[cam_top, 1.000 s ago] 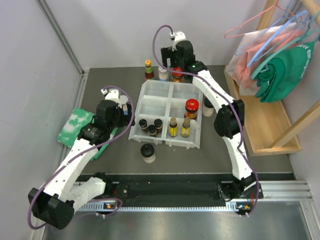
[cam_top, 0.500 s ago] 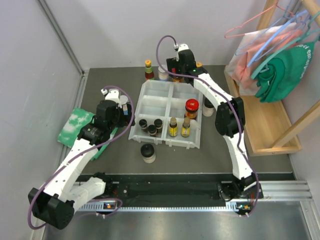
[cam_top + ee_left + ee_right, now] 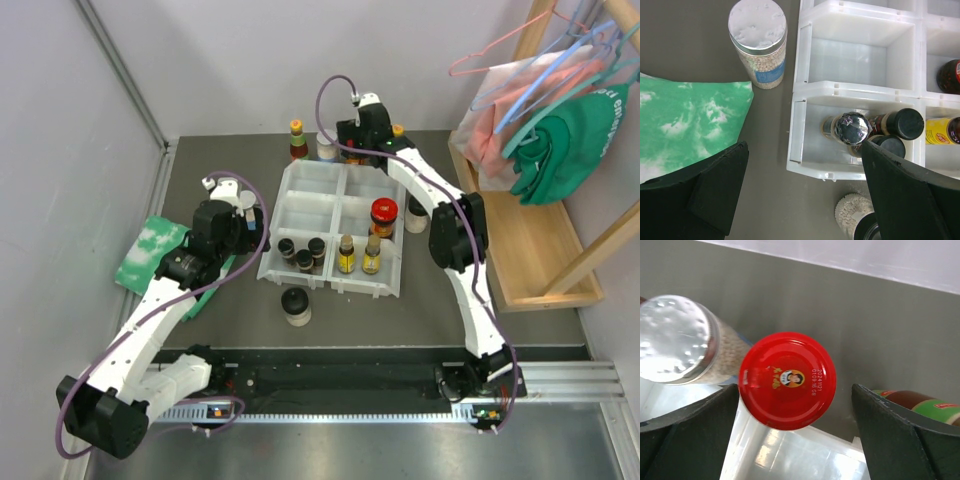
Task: Organize the condiment bottles
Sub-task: Pick up the bottle from the corner of the board.
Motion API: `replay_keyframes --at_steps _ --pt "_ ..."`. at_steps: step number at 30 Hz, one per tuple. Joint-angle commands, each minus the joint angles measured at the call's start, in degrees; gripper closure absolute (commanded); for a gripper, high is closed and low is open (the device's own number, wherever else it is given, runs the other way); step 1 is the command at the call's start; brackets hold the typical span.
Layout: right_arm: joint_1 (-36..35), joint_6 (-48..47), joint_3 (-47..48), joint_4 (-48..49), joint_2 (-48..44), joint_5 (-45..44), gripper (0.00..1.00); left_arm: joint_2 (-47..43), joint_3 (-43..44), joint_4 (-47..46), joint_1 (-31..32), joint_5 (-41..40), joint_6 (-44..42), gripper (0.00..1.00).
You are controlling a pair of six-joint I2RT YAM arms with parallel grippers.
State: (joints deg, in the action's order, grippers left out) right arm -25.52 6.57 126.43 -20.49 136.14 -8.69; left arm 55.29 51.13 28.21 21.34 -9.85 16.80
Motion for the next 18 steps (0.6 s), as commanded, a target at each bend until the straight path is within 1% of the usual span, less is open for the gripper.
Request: replay_keyframes --at_steps 1,8,12,15,16,18 --pt "1.0 1.3 2.2 3.6 1.7 0.8 0.08 -0.1 0.1 -1.2 -0.3 0.6 0.3 0.01" --pt "1.1 1.4 1.4 7.1 1.7 1.2 0.13 0.3 0.0 -1.1 -0.3 0.5 0.2 0.01" --pt "1.0 1.3 1.9 7.5 2.1 1.7 0.16 0.4 0.2 -1.1 -0.3 0.7 0.4 0.01" --pt "1.1 1.4 2.9 6.7 2.8 1.7 0.24 0.3 0.0 -1.2 -0.3 0.6 0.4 0.01" --pt "1.1 1.5 3.0 6.6 2.8 1.7 0.29 0.4 0.0 -1.1 -0.3 0.7 0.4 0.01" --pt "1.1 2.1 2.7 6.5 2.8 1.9 0.34 0.4 0.1 -1.2 -0.3 0.7 0.4 0.01"
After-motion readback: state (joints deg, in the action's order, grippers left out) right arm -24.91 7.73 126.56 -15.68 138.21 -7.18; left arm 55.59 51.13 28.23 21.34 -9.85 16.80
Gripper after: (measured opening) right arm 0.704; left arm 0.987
